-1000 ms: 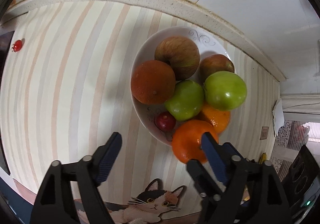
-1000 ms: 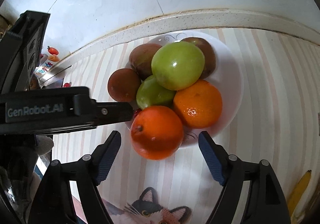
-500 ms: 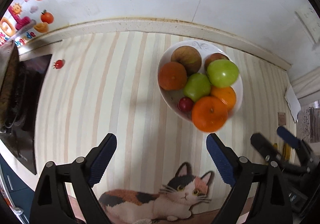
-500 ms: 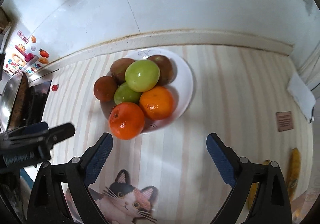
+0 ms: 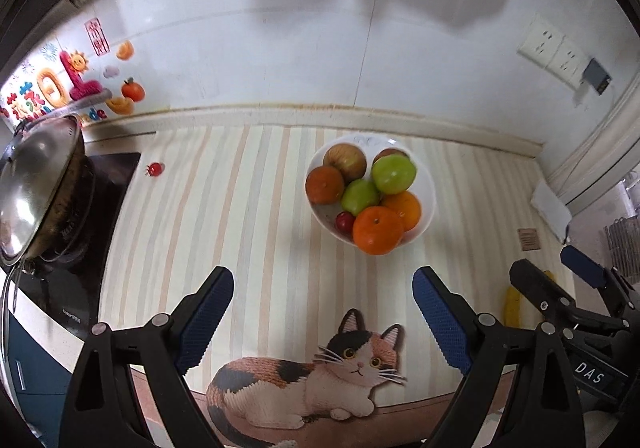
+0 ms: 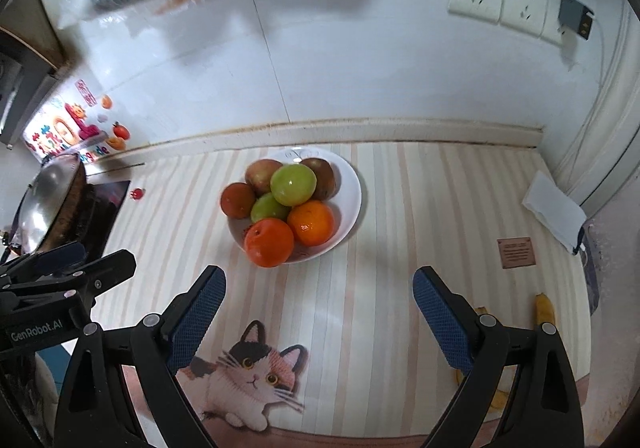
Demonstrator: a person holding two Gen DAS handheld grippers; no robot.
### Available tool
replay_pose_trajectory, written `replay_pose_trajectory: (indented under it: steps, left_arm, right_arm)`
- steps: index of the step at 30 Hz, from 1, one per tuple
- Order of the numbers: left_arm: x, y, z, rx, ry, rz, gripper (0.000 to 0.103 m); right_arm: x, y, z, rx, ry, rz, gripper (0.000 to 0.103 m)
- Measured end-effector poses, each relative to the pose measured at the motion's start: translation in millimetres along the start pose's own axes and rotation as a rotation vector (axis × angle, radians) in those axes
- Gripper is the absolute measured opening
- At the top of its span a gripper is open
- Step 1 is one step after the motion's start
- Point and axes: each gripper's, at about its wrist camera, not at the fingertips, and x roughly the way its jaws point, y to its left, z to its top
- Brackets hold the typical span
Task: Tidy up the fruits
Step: 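Lift both tools away and move toward the bananas, then grasp one banana with the left tool while the right tool grasps the other banana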
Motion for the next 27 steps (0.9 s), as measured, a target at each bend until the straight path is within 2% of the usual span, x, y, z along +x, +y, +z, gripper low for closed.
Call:
replay_pose_trajectory:
  steps: [6, 15, 19, 23, 24, 27]
  left_arm:
    - [-28.9, -7.4, -9.2, 0.024, -0.052, -0.005, 0.092]
    - [-31.1, -15.5, -16.8, 0.026, -0.044, -0.008, 0.092]
    - [-21.4, -31.2, -15.5, 0.037, -0.018, -0.009, 0.092]
    - [1.2, -62.5, -13.1, 0.064, 0.043, -0.038, 0.092]
    - [9.1, -74.7, -12.8, 0.075, 0.062, -0.051, 0.092]
    - [36.1, -115.6, -12.6, 0.119, 0.144, -0.098, 0.092]
  right_arm:
    - [-30.2, 3.2, -7.5, 0.012, -0.036, 0.02, 0.097]
    - [-37.3, -8.2, -13.1, 0.055, -0.04, 0.05, 0.097]
    - [-30.4, -29.4, -16.7, 0.094, -0.005, 0.08, 0.097]
    - [-25.1, -74.2, -25.9, 0.179, 0.013, 0.075, 0.096]
    - [-23.3, -86.8, -28.1, 0.198, 0.018, 0.069, 0.093]
    - [-16.5, -135.7, -38.9, 0.275, 0.041, 0.037, 0.072]
